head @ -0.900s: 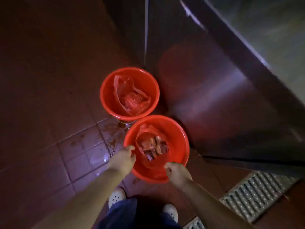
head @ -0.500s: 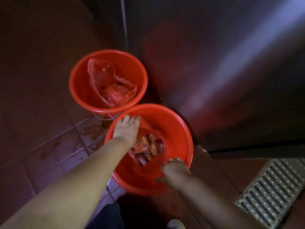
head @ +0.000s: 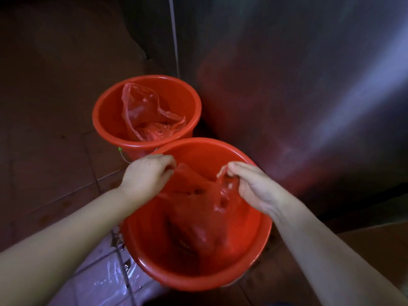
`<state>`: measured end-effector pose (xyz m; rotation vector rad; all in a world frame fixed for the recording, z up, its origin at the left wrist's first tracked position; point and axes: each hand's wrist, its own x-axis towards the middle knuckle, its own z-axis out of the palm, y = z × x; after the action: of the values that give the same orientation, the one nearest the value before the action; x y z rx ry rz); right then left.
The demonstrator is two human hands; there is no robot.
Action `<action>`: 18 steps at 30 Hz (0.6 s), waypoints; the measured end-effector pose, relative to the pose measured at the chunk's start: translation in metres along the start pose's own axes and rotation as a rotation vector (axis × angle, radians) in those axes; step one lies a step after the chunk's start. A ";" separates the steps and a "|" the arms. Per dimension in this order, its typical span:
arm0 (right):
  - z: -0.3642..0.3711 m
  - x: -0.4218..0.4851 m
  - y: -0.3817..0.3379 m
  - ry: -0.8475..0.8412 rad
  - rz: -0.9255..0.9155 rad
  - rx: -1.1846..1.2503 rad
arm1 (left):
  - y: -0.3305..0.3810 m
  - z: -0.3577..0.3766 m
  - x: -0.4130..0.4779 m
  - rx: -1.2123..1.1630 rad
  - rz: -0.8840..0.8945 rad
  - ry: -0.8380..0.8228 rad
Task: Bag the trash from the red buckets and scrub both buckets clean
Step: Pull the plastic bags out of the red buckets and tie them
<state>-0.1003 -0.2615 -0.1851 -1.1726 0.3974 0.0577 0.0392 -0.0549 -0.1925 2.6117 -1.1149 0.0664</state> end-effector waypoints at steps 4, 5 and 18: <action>0.009 0.012 -0.010 0.063 -0.146 0.093 | 0.012 -0.029 0.000 -0.186 -0.028 0.127; 0.011 0.013 -0.012 0.059 -0.184 0.094 | 0.013 -0.034 -0.001 -0.210 0.001 0.156; 0.025 0.024 0.031 0.203 -0.335 -0.578 | 0.022 -0.007 -0.015 0.087 0.512 0.175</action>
<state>-0.0785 -0.2309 -0.2121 -1.8121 0.3676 -0.2561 0.0132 -0.0566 -0.1830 2.2663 -1.7097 0.4514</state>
